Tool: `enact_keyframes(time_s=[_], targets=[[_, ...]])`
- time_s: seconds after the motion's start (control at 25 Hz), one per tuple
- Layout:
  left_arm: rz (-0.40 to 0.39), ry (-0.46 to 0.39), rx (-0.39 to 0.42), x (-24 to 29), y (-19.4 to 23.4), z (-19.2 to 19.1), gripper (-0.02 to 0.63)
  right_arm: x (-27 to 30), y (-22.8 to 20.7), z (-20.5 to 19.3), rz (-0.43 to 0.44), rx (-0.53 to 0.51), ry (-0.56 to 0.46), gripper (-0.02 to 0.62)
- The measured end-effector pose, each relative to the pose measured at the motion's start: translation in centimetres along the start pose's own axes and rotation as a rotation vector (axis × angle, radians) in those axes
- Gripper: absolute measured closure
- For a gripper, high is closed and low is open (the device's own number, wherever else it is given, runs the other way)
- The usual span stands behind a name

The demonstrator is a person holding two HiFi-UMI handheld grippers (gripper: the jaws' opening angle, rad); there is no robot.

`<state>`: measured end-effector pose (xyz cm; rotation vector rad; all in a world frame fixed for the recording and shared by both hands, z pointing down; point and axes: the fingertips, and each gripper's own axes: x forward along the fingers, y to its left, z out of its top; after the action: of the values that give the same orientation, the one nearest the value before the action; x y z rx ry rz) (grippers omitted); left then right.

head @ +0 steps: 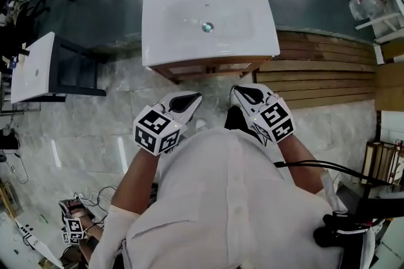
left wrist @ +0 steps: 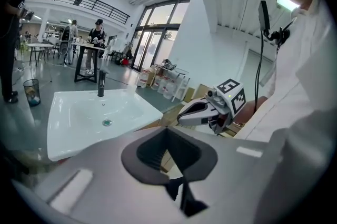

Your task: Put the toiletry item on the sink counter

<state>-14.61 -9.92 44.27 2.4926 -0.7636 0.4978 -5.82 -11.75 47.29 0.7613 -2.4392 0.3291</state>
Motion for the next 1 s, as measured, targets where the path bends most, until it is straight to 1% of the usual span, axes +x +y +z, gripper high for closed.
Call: enact_keyframes(time_s=[0.32,0.4,0.56,0.72,1.0], targets=[[-0.033,-0.022,-0.008,-1.1,-1.4,-0.2,0.601,-0.2,1.9,0.6,-0.009,-0.014,-0.014,0.591],[-0.028,-0.018,0.004,-1.4,-1.5,-0.5,0.600,0.0,2.6,0.6,-0.002,-0.019,-0.013,0.591],[-0.028,-0.023,-0.011,-1.9,-1.4,-1.0,0.600,0.5,3.5,0.8,0.013,-0.037,-0.015,0.591],[-0.008,-0.027,-0.014,-2.5,-0.8,-1.3,0.601,1.3,4.1,1.3,0.031,-0.055,-0.024,0.591],[-0.018,-0.013,-0.011,-2.3,-1.6,-1.8,0.600,0.8,4.6,1.0,0.035,-0.056,-0.020,0.591]])
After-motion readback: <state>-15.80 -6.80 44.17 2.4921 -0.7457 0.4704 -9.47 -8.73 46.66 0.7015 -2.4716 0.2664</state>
